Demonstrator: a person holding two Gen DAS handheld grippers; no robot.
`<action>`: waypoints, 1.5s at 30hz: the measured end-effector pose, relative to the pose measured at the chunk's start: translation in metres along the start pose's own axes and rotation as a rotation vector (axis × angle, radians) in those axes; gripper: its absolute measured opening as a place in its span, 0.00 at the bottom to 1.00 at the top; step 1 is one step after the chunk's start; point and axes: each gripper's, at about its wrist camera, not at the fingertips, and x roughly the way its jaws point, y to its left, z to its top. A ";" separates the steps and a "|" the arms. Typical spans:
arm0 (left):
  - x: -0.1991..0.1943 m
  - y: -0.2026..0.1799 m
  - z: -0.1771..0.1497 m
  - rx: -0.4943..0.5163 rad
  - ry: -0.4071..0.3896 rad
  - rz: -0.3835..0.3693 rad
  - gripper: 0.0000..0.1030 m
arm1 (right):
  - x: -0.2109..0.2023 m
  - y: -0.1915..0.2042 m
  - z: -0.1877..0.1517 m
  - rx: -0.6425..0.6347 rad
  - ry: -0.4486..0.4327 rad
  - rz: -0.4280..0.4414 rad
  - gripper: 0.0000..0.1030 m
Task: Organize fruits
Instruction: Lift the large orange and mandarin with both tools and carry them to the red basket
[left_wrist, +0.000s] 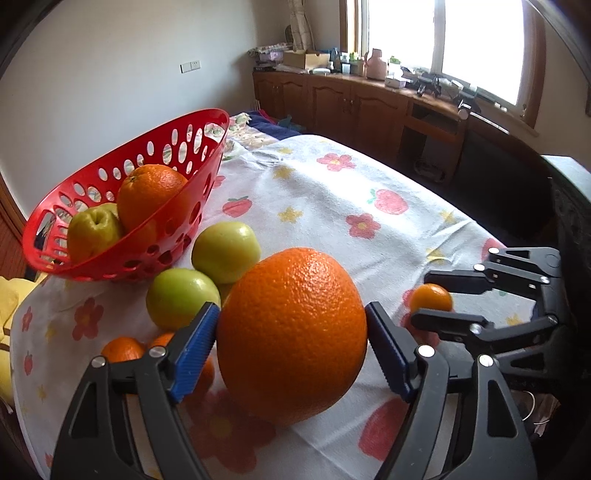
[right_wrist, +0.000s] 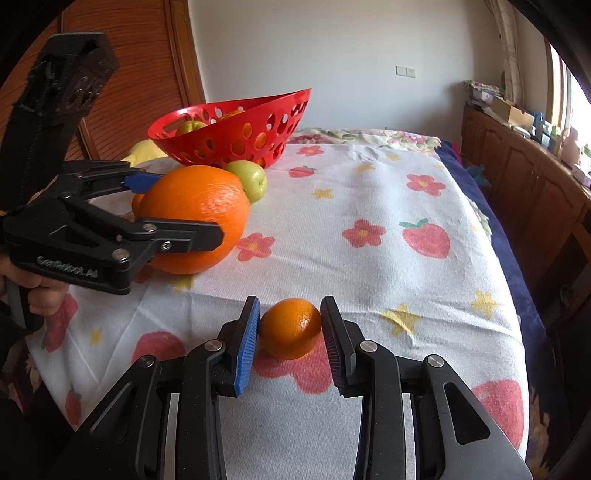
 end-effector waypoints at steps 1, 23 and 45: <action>-0.003 0.000 -0.002 -0.012 -0.009 -0.008 0.76 | 0.000 0.000 0.000 0.001 0.000 0.001 0.32; -0.059 0.009 -0.057 -0.122 -0.094 0.043 0.76 | 0.006 0.000 0.000 0.002 0.036 0.015 0.33; -0.100 0.043 -0.041 -0.168 -0.199 0.082 0.76 | -0.003 0.006 0.016 -0.045 0.012 0.015 0.32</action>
